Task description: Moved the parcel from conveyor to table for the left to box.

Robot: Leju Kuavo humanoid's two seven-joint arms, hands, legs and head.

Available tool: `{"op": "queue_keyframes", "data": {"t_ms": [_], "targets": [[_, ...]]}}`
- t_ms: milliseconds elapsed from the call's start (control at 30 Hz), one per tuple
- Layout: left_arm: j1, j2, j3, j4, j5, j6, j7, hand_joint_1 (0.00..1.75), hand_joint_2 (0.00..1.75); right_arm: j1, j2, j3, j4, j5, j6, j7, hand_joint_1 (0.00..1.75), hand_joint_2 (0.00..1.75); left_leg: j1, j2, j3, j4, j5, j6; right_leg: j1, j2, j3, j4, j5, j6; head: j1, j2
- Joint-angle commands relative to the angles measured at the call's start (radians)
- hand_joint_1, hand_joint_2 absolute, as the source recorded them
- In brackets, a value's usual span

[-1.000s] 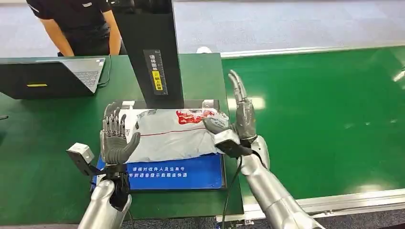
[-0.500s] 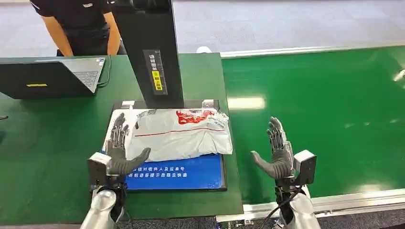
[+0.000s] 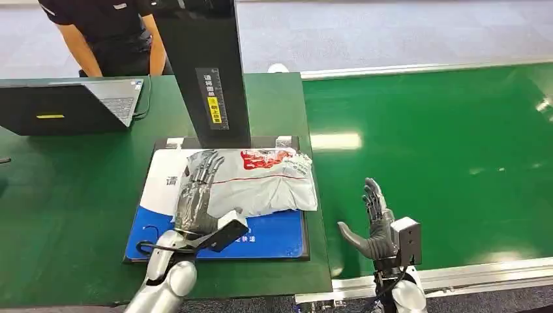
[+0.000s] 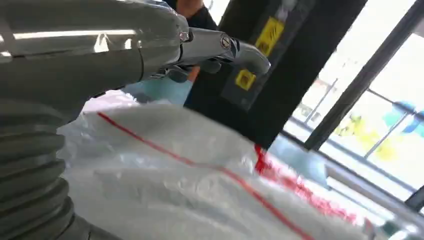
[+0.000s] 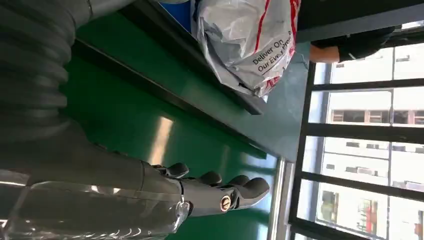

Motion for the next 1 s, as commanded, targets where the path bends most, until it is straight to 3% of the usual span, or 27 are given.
{"op": "queue_keyframes", "data": {"t_ms": [33, 333, 367, 400, 433, 467, 1000], "targets": [[-0.125, -0.021, 0.045, 0.277, -0.031, -0.113, 0.244, 0.0, 1.75, -0.002, 0.059, -0.064, 0.014, 0.04, -0.022, 0.013, 0.0, 1.75, 0.0, -0.002, 0.003, -0.002, 0.001, -0.001, 0.001, -0.002, 0.003, -0.001, 0.0, -0.003, 0.0, 0.0], [-0.097, -0.032, 0.159, 0.278, -0.03, -0.166, 0.305, 0.0, 1.75, 0.025, 0.085, -0.099, 0.002, 0.053, -0.008, 0.031, 0.0, 1.75, 0.0, 0.001, 0.005, -0.002, 0.0, -0.001, 0.001, 0.0, 0.003, -0.001, 0.0, -0.003, 0.0, 0.0], [-0.094, -0.033, 0.165, 0.273, -0.03, -0.166, 0.305, 0.16, 1.75, 0.025, 0.086, -0.099, 0.001, 0.053, -0.008, 0.031, 0.0, 1.75, 0.0, 0.001, 0.004, -0.002, 0.0, -0.001, 0.0, 0.001, 0.002, 0.0, 0.0, -0.002, 0.0, 0.0], [-0.094, -0.033, 0.165, 0.273, -0.03, -0.166, 0.305, 0.16, 1.75, 0.025, 0.086, -0.099, 0.001, 0.053, -0.008, 0.031, 0.0, 1.75, 0.0, 0.001, 0.004, -0.002, 0.0, -0.001, 0.0, 0.001, 0.003, -0.001, 0.0, -0.003, 0.0, 0.0], [-0.086, -0.036, 0.173, 0.255, -0.029, -0.159, 0.292, 1.45, 1.75, 0.03, 0.087, -0.099, -0.009, 0.054, -0.008, 0.032, 0.0, 1.75, 0.0, 0.0, 0.003, -0.001, 0.0, -0.001, 0.0, 0.0, 0.002, 0.0, 0.0, -0.002, 0.0, 0.0], [-0.082, -0.038, 0.18, 0.243, -0.027, -0.159, 0.283, 1.75, 1.75, 0.035, 0.088, -0.099, -0.021, 0.055, -0.009, 0.033, 0.0, 1.75, 0.0, 0.001, 0.004, -0.002, 0.0, -0.001, 0.0, 0.0, 0.002, 0.0, 0.0, -0.002, 0.0, 0.0], [-0.039, -0.005, 0.207, 0.2, -0.006, -0.134, 0.195, 1.75, 1.75, 0.052, 0.091, -0.121, -0.039, 0.052, -0.007, 0.044, 0.0, 1.75, 0.0, 0.002, 0.007, -0.002, 0.0, -0.002, 0.0, 0.001, 0.006, 0.0, 0.0, -0.002, 0.0, 0.0]]}}
